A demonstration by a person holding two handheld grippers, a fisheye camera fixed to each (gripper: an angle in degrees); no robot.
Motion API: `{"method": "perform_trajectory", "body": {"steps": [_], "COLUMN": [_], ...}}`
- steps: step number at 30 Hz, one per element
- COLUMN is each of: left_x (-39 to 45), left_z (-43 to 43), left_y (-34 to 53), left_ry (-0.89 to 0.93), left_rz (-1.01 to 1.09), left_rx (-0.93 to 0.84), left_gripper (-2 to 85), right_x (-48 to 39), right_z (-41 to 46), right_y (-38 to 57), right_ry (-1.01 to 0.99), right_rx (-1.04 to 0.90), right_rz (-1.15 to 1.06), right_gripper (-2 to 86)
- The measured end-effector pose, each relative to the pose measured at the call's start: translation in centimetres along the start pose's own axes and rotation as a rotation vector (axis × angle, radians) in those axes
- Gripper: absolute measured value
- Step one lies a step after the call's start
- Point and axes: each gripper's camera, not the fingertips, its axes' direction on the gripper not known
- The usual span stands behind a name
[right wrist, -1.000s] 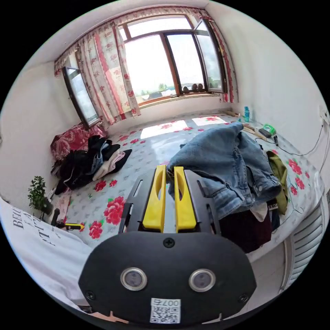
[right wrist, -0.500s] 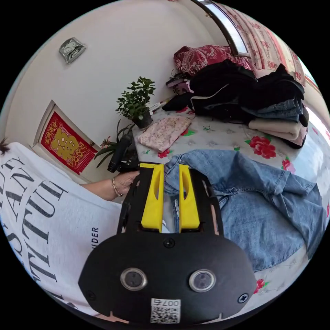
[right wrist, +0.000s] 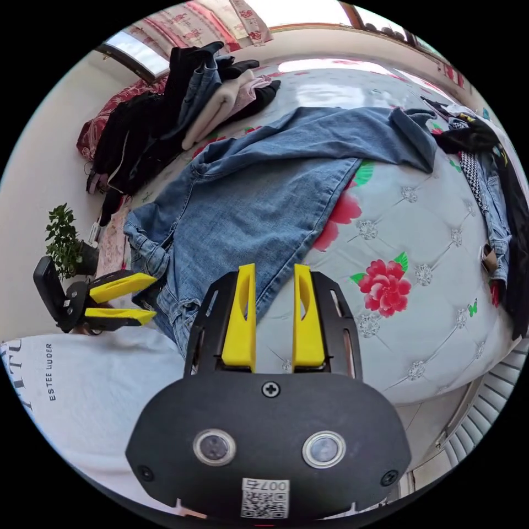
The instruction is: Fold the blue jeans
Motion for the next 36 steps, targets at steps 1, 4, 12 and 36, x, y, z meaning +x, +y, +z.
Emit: {"method": "perform_trajectory", "body": {"steps": [1,4,12,36], "left_x": [1.7,4.5,2.6,0.0], "left_z": [1.9,7.3,9.7,4.2], "left_y": [-1.9,-3.5,0.6,11.6], "left_ry": [0.058,-0.067,-0.244,-0.473], "left_rz": [0.062,0.199,0.260,-0.338], "left_rx": [-0.046,-0.239,-0.261,-0.157], "left_gripper": [13.3,12.2,6.5,5.3], "right_x": [0.6,0.9,-1.2,0.7], "right_z": [1.2,4.6,10.3,4.0], "right_y": [0.1,-0.1,0.3,17.5], "right_ry": [0.004,0.059,0.073,0.165], "right_rx": [-0.021,-0.069,-0.152,-0.244], "right_rz": [0.018,0.026,-0.026,-0.470], "right_gripper": [6.9,7.0,3.4,8.8]}}
